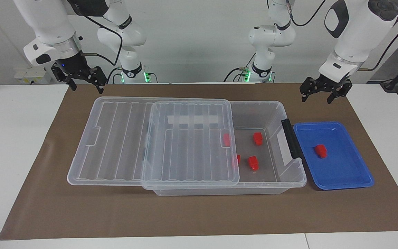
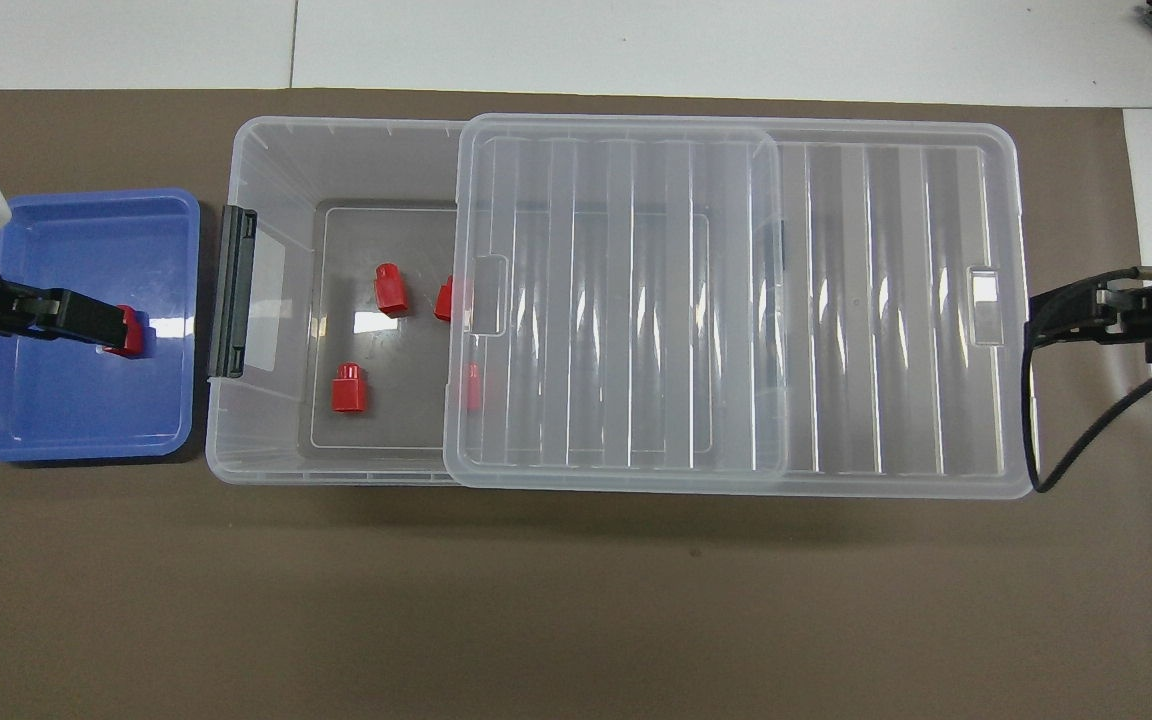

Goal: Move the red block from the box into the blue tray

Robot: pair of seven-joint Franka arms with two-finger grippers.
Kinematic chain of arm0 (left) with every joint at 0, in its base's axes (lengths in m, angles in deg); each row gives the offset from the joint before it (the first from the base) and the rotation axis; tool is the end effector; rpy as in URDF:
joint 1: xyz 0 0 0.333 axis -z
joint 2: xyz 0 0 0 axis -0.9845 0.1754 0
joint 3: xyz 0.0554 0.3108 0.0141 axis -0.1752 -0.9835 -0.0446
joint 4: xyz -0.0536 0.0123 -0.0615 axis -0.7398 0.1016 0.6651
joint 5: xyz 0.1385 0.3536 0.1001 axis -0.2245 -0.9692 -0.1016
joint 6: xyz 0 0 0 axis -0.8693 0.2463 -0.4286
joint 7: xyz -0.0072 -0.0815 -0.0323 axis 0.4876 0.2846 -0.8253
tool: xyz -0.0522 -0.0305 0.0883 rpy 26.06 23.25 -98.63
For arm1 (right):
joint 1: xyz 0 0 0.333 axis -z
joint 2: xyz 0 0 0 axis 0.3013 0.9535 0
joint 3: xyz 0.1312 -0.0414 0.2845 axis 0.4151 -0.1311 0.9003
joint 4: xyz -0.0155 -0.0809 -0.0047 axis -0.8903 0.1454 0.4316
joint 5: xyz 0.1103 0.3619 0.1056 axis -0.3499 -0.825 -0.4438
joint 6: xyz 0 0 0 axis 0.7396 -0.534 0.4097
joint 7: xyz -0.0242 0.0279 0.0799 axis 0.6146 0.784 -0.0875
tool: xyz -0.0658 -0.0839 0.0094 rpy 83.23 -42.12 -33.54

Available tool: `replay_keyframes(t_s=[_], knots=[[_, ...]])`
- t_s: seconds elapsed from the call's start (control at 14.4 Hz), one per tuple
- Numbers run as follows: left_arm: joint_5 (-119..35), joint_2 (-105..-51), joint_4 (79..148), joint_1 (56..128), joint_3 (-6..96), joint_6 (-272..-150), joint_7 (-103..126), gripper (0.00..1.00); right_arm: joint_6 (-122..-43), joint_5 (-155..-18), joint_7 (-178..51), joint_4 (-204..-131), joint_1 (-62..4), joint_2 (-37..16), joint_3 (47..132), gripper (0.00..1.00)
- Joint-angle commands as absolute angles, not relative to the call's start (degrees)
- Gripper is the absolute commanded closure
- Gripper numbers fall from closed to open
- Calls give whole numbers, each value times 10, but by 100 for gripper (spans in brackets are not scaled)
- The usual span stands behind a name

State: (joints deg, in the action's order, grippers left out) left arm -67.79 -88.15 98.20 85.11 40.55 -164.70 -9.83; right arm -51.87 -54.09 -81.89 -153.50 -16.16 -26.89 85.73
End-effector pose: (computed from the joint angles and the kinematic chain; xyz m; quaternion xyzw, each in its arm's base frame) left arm 0.5516 -0.0381 0.6033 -0.9961 0.0882 0.0075 0.0024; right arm 0.5424 0.0136 0.6346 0.9972 -0.0716 -0.0141 0.0187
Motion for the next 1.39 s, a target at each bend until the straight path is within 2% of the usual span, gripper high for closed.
replay_keyframes(t_s=[0.0, 0.14, 0.21, 0.28, 0.35, 0.42, 0.48, 0.76, 1.32], knots=[[-670, -880, 957, 862, 396, -1624, -93, 0, -527, -542, -827, -1539, -155, -270, 860, 0], [-670, -881, 956, 863, 398, -1624, -93, 0, -534, -542, -826, -1542, -155, -270, 861, 2], [-670, -882, 959, 863, 400, -1624, -95, 0, -537, -542, -825, -1542, -153, -269, 860, 10], [-670, -883, 963, 864, 400, -1622, -94, 0, -547, -542, -823, -1544, -150, -268, 860, 37], [-671, -887, 964, 865, 400, -1622, -94, 0, -567, -543, -821, -1552, -139, -268, 861, 59], [-671, -886, 964, 865, 397, -1622, -94, 0, -597, -546, -820, -1566, -128, -268, 861, 92], [-671, -886, 964, 864, 396, -1622, -94, 0, -620, -548, -821, -1578, -125, -269, 860, 100], [-671, -887, 964, 864, 396, -1621, -94, 0, -694, -548, -820, -1616, -106, -259, 860, 100], [-671, -887, 964, 858, 396, -1621, -94, 0, -810, -565, -814, -1616, -81, -159, 860, 100]])
